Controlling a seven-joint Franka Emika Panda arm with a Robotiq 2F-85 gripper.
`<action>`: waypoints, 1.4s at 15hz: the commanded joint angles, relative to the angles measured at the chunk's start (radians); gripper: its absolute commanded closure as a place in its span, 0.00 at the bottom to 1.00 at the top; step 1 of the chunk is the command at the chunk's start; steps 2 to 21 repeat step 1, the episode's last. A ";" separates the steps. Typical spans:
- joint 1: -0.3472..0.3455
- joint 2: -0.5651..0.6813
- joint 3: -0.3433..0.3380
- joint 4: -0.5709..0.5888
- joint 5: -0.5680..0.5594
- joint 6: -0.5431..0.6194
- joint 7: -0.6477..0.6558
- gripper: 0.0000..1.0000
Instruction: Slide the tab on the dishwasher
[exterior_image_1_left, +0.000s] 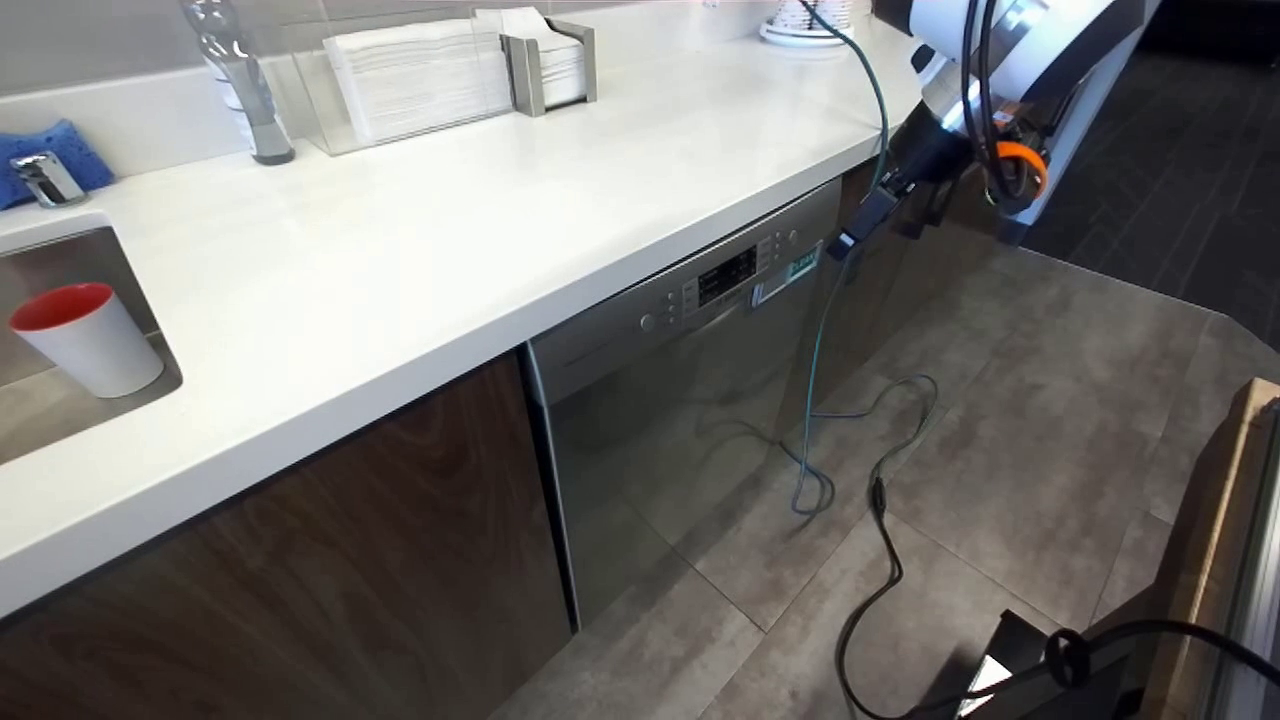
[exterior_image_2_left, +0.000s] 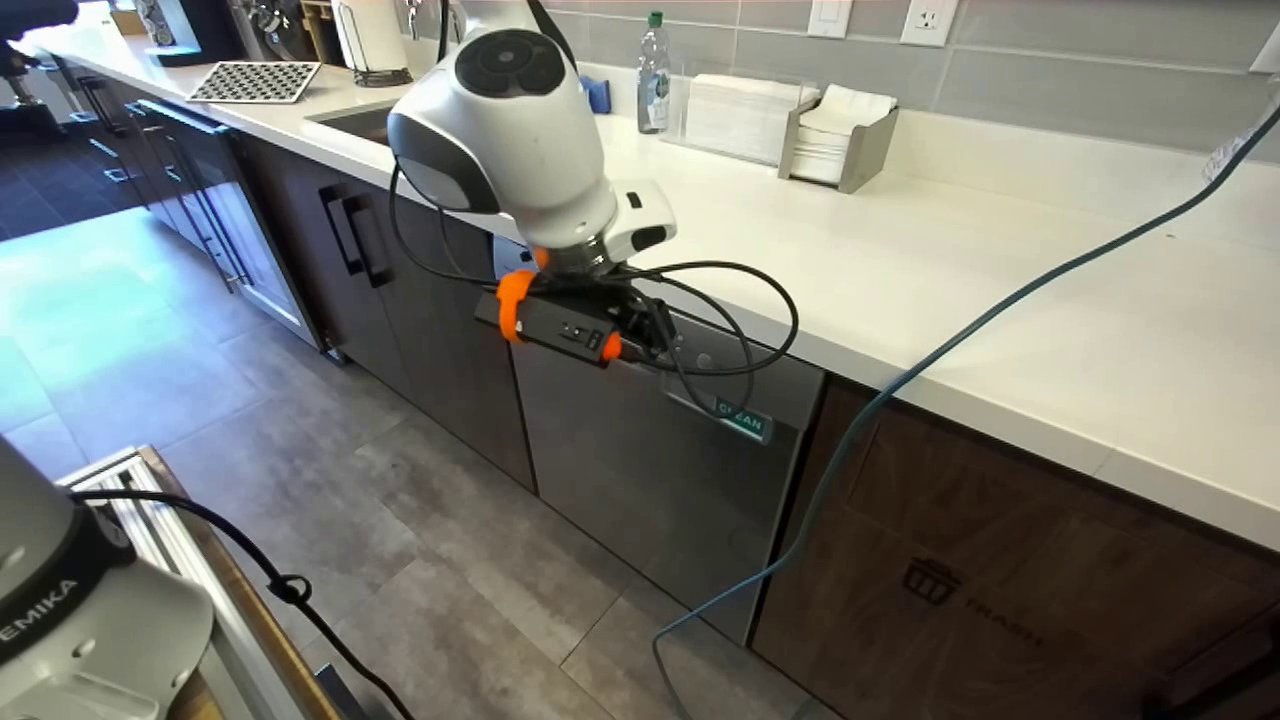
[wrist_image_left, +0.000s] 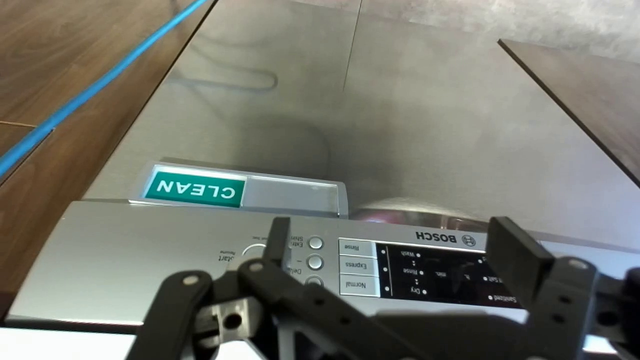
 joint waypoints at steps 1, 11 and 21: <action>0.000 0.000 0.000 0.000 0.000 0.000 0.000 0.00; 0.000 0.000 0.000 0.000 0.000 0.000 0.000 0.00; 0.000 0.000 0.000 0.000 0.000 0.000 0.000 0.00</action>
